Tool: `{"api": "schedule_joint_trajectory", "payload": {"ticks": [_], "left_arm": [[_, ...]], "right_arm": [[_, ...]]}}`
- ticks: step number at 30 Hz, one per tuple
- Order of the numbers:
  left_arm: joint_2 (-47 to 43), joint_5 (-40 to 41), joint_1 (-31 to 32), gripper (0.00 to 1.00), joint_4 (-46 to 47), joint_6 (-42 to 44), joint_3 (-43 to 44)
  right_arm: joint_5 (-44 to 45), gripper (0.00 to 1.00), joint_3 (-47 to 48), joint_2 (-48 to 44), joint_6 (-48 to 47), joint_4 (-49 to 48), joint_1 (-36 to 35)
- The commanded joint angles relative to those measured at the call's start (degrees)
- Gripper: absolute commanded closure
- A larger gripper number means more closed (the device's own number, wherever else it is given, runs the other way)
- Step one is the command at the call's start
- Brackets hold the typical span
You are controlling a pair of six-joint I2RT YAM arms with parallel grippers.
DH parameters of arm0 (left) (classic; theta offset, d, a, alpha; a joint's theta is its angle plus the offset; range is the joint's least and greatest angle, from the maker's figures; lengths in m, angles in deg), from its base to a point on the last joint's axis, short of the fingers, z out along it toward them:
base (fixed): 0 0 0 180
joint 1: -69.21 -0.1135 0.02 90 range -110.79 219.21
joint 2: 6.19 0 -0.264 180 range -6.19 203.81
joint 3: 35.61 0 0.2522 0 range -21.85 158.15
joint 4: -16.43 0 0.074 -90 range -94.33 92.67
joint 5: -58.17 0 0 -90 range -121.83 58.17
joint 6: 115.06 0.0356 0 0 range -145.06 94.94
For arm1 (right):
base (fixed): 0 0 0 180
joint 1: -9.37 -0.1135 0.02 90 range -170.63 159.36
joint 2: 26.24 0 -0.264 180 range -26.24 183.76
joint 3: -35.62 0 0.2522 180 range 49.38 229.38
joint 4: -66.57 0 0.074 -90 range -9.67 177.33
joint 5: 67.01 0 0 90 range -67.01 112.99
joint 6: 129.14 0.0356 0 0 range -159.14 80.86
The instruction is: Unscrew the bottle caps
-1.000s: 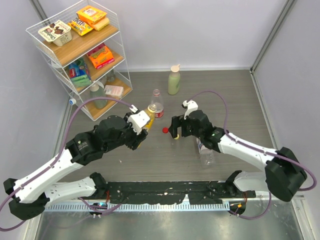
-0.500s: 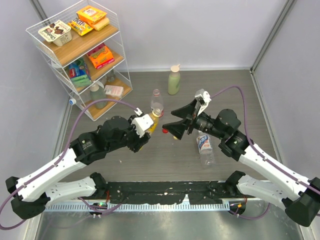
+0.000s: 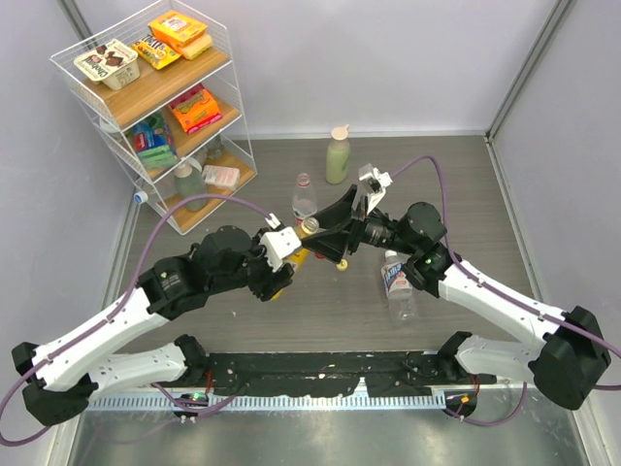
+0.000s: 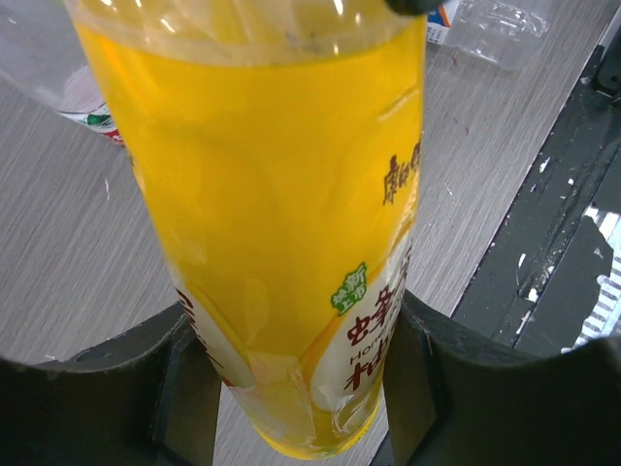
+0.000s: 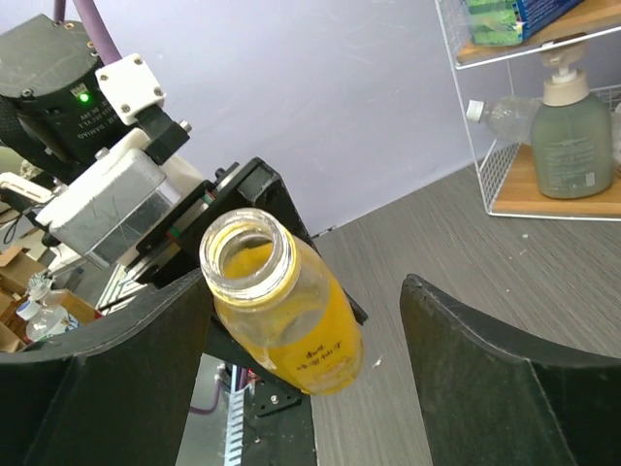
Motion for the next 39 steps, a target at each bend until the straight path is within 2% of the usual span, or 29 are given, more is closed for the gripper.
{"api": "schedule_joint_trajectory", "payload": {"ticks": [1, 4, 6, 7, 8, 9, 10, 11, 14, 15, 16, 18, 19, 24, 32, 36, 39], "left_arm": [[0.04, -2.47, 0.22, 0.99, 2.61, 0.92, 0.22], [0.39, -2.65, 0.13, 0.99, 2.43, 0.83, 0.22], [0.48, -2.82, 0.22, 0.99, 2.34, 0.83, 0.39], [0.57, -2.91, 0.22, 0.98, 2.34, 0.83, 0.31], [0.57, -3.0, 0.13, 0.98, 2.34, 0.83, 0.13], [0.57, -3.0, 0.22, 0.98, 2.43, 0.92, 0.04], [0.66, -2.91, 0.22, 0.97, 2.43, 0.92, 0.04], [0.57, -2.74, 0.22, 0.95, 2.26, 0.92, -0.05], [0.74, -1.95, 0.22, 0.86, 2.26, 0.57, 0.22], [0.66, -1.77, 0.22, 0.79, 2.17, 0.57, 0.13], [0.57, -1.51, 0.22, 0.63, 2.26, 0.57, -0.05], [0.22, -0.46, 0.22, 0.12, 2.34, 0.39, -0.22], [-0.04, -0.19, 0.22, 0.01, 2.69, 0.22, -0.48], [-0.92, 3.41, 0.22, 0.0, 3.4, 0.3, -0.75], [-3.21, 14.13, 0.22, 0.0, 5.42, -0.58, -2.59], [-3.3, 17.21, 0.22, 0.0, 5.51, -0.75, -3.03], [-3.12, 18.0, 0.22, 0.0, 5.42, -0.84, -3.38]], "right_arm": [[-1.71, 0.19, 2.77, 0.88, 3.82, -9.2, -0.12], [-2.41, 0.23, 2.51, 1.75, 5.41, -10.96, -0.12], [-2.68, 0.43, 2.6, 2.28, 5.59, -11.05, -0.12], [-2.94, 0.5, 2.77, 2.46, 5.76, -11.05, -0.03], [-3.03, 0.7, 2.77, 2.72, 5.76, -11.14, -0.12], [-3.2, 0.78, 2.95, 2.9, 5.59, -10.88, -0.21], [-3.21, 0.93, 2.95, 2.9, 5.33, -10.35, -0.12], [-2.77, 0.98, 2.69, 2.81, 4.71, -10.0, -0.21], [-1.28, 0.98, 2.16, 2.11, 2.69, -7.29, -0.12], [-0.84, 0.98, 2.16, 1.76, 1.47, -5.44, -0.12], [-0.4, 0.98, 2.24, 1.67, 0.06, -4.64, -0.21], [0.39, 0.98, 2.68, 1.23, -2.22, -1.48, -0.12], [0.66, 0.98, 2.77, 0.97, -3.1, 0.88, -0.12], [7.15, 0.98, 3.65, -0.09, -10.91, 10.47, -0.21], [27.1, 0.98, 7.87, 3.42, -19.72, 26.81, -0.12], [40.44, 0.98, 9.54, 5.18, -22.54, 28.59, -0.12], [46.61, 0.98, 10.5, 6.85, -23.33, 27.8, -0.12]]}}
